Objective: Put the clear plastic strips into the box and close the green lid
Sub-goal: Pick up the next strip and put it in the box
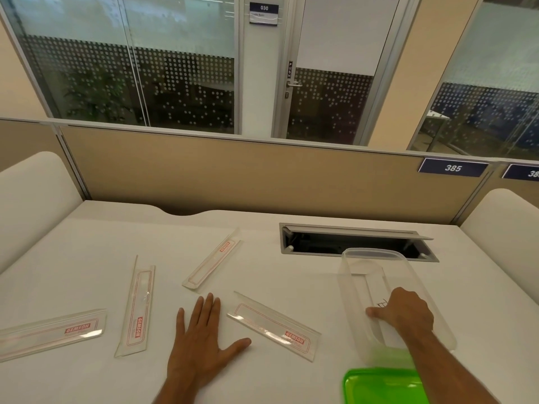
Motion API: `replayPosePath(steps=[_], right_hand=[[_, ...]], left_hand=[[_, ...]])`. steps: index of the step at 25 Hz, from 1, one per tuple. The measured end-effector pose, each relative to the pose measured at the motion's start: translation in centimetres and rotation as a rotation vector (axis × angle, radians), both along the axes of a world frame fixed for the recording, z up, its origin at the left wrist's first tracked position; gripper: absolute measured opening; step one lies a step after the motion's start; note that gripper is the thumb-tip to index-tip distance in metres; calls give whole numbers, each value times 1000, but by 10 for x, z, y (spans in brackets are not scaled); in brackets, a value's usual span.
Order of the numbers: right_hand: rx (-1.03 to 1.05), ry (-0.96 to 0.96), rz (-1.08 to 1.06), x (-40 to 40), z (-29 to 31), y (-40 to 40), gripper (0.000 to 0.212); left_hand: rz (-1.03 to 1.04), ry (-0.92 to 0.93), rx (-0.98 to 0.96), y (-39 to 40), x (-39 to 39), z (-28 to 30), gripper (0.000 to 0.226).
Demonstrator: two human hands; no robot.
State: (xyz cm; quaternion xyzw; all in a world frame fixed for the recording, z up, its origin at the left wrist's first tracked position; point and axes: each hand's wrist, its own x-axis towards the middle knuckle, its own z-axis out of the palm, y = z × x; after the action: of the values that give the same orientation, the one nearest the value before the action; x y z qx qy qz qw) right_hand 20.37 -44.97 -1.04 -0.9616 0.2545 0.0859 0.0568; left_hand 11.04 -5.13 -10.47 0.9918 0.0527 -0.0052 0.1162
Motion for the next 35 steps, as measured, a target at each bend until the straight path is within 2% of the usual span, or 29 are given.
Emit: replayPosePath(steps=[4,7,9,11,13,16,18,23,28,30,31,33,35], right_hand=[[-61,-149,46,4,8,6,52],[60,-473,172,11,21,29,44],[226,-726,343,10,31,54,29],[251,-846,589,4,39,80,19],[248,-755,831,-6,40,106,22],[194,-242,1019,-19,23,136,40],[115,-33,1046,-26,5,146,41],[169,-51,961,-30,-11,146,28],[346,-77,877,-32,-4,144,28],[493,-41,855,-33,4,140,37],[531,-6,872,-35,10,139,50],[503,47,954,-39,21,137,75],[449,56,1012,-41,28,137,77]], left_hand=[[-6,3,-24,1,-1,2,117],[-2,-78,-132,2,0,10,107],[-14,-190,-253,1,5,20,99],[-82,-253,-318,-2,16,34,83],[-185,-257,-291,-7,28,46,64],[-279,-198,-223,-12,41,55,46],[-284,-171,-190,-13,42,58,37],[-229,-188,-206,-11,33,60,22],[-188,-105,-458,-8,26,74,18],[-155,-54,-601,-4,24,82,17],[-129,-17,-677,-2,23,87,17],[-69,63,-799,2,18,96,16],[-14,127,-877,4,13,102,15]])
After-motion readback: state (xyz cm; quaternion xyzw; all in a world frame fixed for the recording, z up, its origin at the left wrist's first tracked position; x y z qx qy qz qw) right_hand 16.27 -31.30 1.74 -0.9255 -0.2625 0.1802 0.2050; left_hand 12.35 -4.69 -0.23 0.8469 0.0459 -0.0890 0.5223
